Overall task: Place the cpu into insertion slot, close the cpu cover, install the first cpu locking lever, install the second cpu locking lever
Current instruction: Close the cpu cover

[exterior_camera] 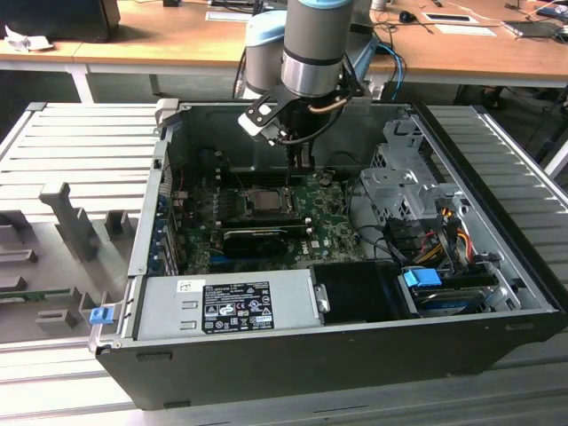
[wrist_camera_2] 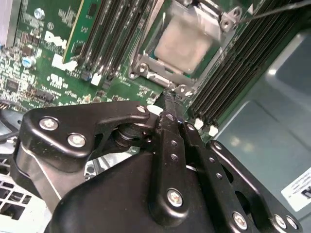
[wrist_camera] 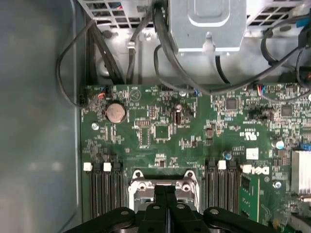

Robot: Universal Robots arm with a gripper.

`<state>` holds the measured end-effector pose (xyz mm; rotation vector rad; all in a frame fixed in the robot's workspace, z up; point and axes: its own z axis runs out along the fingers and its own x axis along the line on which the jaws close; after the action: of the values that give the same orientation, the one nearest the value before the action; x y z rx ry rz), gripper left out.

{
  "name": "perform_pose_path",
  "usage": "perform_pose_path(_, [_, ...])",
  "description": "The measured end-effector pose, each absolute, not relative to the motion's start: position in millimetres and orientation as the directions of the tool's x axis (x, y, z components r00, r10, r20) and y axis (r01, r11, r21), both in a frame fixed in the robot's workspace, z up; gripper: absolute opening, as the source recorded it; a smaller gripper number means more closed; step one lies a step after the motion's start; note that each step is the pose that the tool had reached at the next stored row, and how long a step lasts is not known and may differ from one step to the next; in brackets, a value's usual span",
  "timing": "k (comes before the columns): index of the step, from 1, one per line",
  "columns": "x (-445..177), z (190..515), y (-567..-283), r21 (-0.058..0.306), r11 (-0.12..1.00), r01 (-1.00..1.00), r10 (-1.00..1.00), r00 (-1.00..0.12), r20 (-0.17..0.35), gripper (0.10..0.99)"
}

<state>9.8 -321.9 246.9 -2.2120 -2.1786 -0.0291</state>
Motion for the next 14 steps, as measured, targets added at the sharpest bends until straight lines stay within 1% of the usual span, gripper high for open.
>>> perform_pose_path(6, [-14,247,-322,-0.013,-0.015,1.000,0.999,0.015,0.039,0.106])
perform_pose_path(14, [-30,245,-322,-0.013,-0.014,1.000,0.999,0.015,0.039,0.106])
